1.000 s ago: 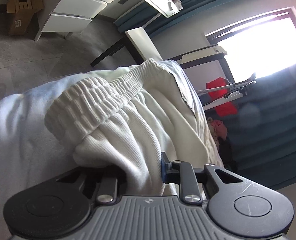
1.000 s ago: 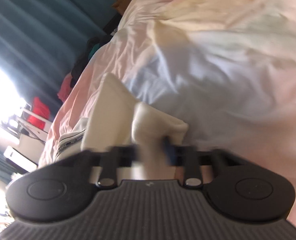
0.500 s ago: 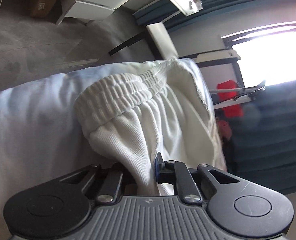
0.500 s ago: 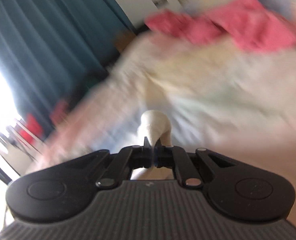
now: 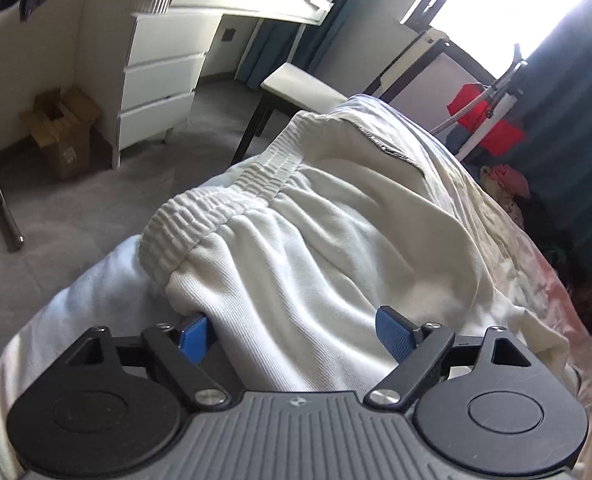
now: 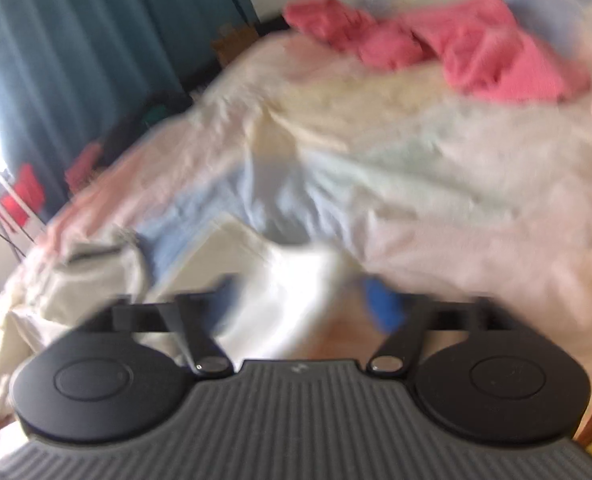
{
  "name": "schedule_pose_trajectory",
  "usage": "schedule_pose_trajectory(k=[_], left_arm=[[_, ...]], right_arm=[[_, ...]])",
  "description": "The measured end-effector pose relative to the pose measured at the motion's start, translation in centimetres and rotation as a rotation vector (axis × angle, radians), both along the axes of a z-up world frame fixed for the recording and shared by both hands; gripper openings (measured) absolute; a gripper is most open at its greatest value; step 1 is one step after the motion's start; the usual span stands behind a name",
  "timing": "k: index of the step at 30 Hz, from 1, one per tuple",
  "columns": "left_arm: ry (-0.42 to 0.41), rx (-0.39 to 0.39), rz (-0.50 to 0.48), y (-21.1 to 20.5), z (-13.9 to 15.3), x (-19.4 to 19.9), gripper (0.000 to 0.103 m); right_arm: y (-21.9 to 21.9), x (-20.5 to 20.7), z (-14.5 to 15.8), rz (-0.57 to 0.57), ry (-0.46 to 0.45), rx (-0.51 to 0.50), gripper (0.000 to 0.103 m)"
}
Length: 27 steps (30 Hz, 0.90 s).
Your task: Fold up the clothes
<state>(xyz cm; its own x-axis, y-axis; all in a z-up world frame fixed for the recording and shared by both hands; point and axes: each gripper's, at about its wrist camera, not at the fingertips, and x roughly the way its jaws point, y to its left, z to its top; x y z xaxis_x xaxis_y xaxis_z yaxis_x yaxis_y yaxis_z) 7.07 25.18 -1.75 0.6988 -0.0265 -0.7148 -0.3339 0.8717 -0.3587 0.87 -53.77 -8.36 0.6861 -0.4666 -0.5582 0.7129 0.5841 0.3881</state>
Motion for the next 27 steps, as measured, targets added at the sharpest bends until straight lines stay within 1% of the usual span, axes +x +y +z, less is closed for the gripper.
schedule_pose_trajectory(k=[3,6,8,10,14,17,20,24,27], left_arm=[[-0.069,0.114,-0.042,-3.2,1.9,-0.8,0.096],[-0.154,0.209,-0.09,-6.4,3.9,-2.1,0.1],[-0.197,0.234,-0.125,-8.4,5.1,-2.9,0.1],[-0.23,0.234,-0.167,-10.4,6.0,-3.3,0.1],[-0.284,0.251,-0.235,-14.8,7.2,-3.3,0.101],[-0.319,0.248,-0.283,-17.5,7.7,-2.8,0.101],[-0.358,0.269,-0.321,-19.8,7.7,-1.9,0.101],[-0.36,0.281,-0.361,-21.9,7.1,0.2,0.101],[-0.378,0.349,-0.382,-23.4,6.0,1.6,0.101]], right_arm=[[1.6,0.1,2.4,0.046,-0.044,-0.029,0.089],[3.9,0.7,5.2,0.117,-0.141,-0.032,0.089],[6.4,1.7,7.0,0.183,-0.18,-0.064,0.089],[8.9,2.8,8.8,0.248,-0.211,-0.1,0.089],[13.9,5.7,11.3,0.362,-0.219,-0.143,0.089],[17.5,7.5,12.0,0.429,-0.239,-0.164,0.089],[20.5,9.0,11.9,0.481,-0.257,-0.165,0.089],[22.9,10.9,10.9,0.531,-0.251,-0.152,0.089],[23.9,12.1,9.9,0.552,-0.233,-0.158,0.089]])
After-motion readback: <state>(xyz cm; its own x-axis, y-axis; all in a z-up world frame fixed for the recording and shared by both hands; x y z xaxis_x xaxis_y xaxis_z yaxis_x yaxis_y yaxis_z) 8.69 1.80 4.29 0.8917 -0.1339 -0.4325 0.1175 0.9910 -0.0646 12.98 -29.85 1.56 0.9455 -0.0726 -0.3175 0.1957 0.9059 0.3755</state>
